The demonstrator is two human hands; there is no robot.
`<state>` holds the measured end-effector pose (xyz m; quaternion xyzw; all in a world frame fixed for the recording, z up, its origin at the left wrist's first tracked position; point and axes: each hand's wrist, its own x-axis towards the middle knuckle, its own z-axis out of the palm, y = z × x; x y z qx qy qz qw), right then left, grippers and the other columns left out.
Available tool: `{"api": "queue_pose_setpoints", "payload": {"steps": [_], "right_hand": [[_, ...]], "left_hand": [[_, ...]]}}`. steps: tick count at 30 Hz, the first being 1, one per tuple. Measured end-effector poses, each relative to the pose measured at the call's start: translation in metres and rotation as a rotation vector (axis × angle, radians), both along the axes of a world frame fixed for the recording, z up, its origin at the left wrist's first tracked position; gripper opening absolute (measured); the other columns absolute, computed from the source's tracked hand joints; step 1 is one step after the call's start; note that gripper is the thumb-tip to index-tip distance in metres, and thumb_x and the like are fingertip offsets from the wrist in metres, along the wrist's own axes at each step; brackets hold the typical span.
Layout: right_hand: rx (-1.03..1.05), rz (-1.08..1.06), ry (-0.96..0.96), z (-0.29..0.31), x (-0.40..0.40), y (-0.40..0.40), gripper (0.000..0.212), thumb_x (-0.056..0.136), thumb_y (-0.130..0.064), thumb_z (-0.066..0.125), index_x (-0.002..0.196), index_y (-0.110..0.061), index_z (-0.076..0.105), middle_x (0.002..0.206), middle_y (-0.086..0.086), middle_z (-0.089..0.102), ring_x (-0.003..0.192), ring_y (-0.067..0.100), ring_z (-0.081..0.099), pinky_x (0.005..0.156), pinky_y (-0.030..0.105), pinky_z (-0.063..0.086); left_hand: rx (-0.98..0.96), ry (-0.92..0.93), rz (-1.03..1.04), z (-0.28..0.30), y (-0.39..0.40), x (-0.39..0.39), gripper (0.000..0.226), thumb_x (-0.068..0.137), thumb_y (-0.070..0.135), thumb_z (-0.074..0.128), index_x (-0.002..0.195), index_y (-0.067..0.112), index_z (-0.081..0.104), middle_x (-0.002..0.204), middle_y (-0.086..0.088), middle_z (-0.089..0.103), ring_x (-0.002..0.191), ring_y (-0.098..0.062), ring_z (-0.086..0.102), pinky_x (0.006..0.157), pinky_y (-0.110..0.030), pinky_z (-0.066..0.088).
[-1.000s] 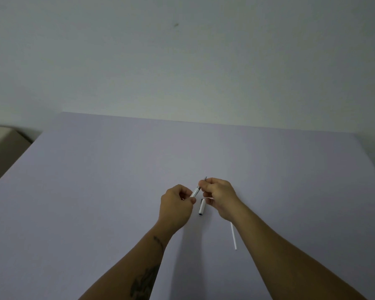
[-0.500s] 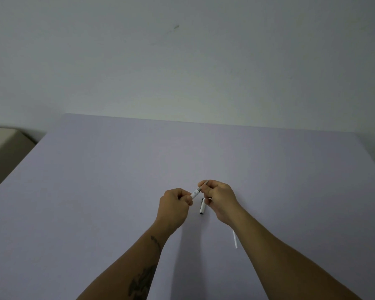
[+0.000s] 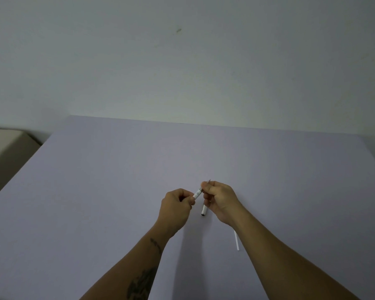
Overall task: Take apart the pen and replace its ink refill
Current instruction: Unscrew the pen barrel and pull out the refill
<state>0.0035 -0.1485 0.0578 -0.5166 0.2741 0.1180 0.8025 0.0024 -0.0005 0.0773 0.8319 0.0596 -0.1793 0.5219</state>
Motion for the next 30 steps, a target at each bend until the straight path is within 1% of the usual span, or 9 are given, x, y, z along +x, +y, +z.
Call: {"api": "queue_pose_setpoints", "payload": {"steps": [2,5,8,11,14,17,20,25,30], "right_hand": [[-0.018,0.010,0.009,0.000,0.000,-0.001,0.011,0.094,-0.010,0.063,0.091,-0.004,0.072,0.079,0.006,0.057,0.069,0.015,0.050,0.066,0.029,0.048],[0.000,0.070,0.017,0.002,-0.001,-0.005,0.016,0.098,-0.009,0.057,0.096,-0.008,0.073,0.088,0.006,0.060,0.075,0.016,0.051,0.070,0.031,0.047],[0.029,0.142,0.021,0.002,-0.003,-0.011,0.023,0.100,-0.006,0.053,0.097,-0.009,0.075,0.087,0.006,0.060,0.075,0.017,0.052,0.070,0.031,0.048],[0.045,0.165,0.036,0.001,-0.005,-0.012,0.018,0.098,-0.008,0.057,0.100,-0.008,0.074,0.083,0.005,0.058,0.071,0.016,0.053,0.067,0.031,0.048],[0.020,0.124,0.051,-0.001,-0.006,-0.010,0.011,0.094,-0.012,0.065,0.092,-0.005,0.073,0.074,0.003,0.057,0.066,0.015,0.054,0.062,0.029,0.048],[-0.058,0.056,0.038,-0.004,-0.005,-0.009,0.014,0.093,-0.010,0.065,0.084,-0.004,0.073,0.069,0.004,0.059,0.064,0.014,0.054,0.066,0.030,0.049],[-0.105,0.027,0.019,-0.004,-0.004,-0.009,0.015,0.093,-0.008,0.064,0.083,-0.003,0.074,0.067,0.004,0.060,0.064,0.015,0.054,0.070,0.032,0.050],[-0.119,0.100,0.015,0.000,-0.005,-0.010,0.014,0.094,-0.007,0.061,0.094,-0.005,0.075,0.079,0.004,0.066,0.070,0.015,0.056,0.073,0.032,0.051],[-0.065,0.121,0.023,0.002,-0.007,-0.012,0.016,0.095,-0.009,0.060,0.098,-0.010,0.076,0.087,0.004,0.066,0.073,0.016,0.059,0.065,0.029,0.051]], "left_hand": [[0.007,0.004,-0.007,0.000,0.000,0.001,0.020,0.093,0.014,0.057,0.079,0.014,0.071,0.066,-0.001,0.064,0.060,-0.015,0.052,0.054,-0.026,0.045],[0.008,0.011,-0.011,-0.002,0.002,0.002,0.022,0.093,0.013,0.057,0.076,0.016,0.071,0.066,-0.003,0.065,0.062,-0.016,0.054,0.060,-0.030,0.047],[0.006,0.020,-0.026,-0.005,0.006,0.002,0.021,0.092,0.014,0.057,0.077,0.016,0.072,0.068,-0.002,0.067,0.065,-0.016,0.057,0.068,-0.034,0.053],[0.007,0.025,-0.042,-0.008,0.008,0.001,0.020,0.092,0.015,0.058,0.080,0.017,0.073,0.072,-0.002,0.070,0.068,-0.015,0.060,0.074,-0.036,0.057],[-0.009,0.049,-0.074,-0.006,0.008,0.000,0.019,0.092,0.016,0.058,0.081,0.017,0.074,0.076,-0.005,0.071,0.067,-0.016,0.059,0.068,-0.032,0.053],[-0.046,0.078,-0.119,-0.003,0.008,-0.001,0.015,0.090,0.017,0.061,0.082,0.018,0.074,0.074,-0.005,0.069,0.065,-0.014,0.055,0.062,-0.027,0.048],[-0.056,0.083,-0.119,-0.002,0.005,-0.001,0.006,0.086,0.017,0.069,0.082,0.018,0.073,0.071,-0.002,0.062,0.060,-0.012,0.050,0.058,-0.023,0.045],[-0.003,0.073,-0.133,-0.001,0.008,0.002,0.011,0.089,0.014,0.065,0.084,0.016,0.074,0.065,0.001,0.060,0.059,-0.013,0.048,0.057,-0.025,0.043],[0.016,0.078,-0.148,-0.001,0.008,0.001,0.017,0.092,0.013,0.061,0.084,0.016,0.075,0.068,-0.004,0.063,0.063,-0.017,0.051,0.063,-0.030,0.047]]}}
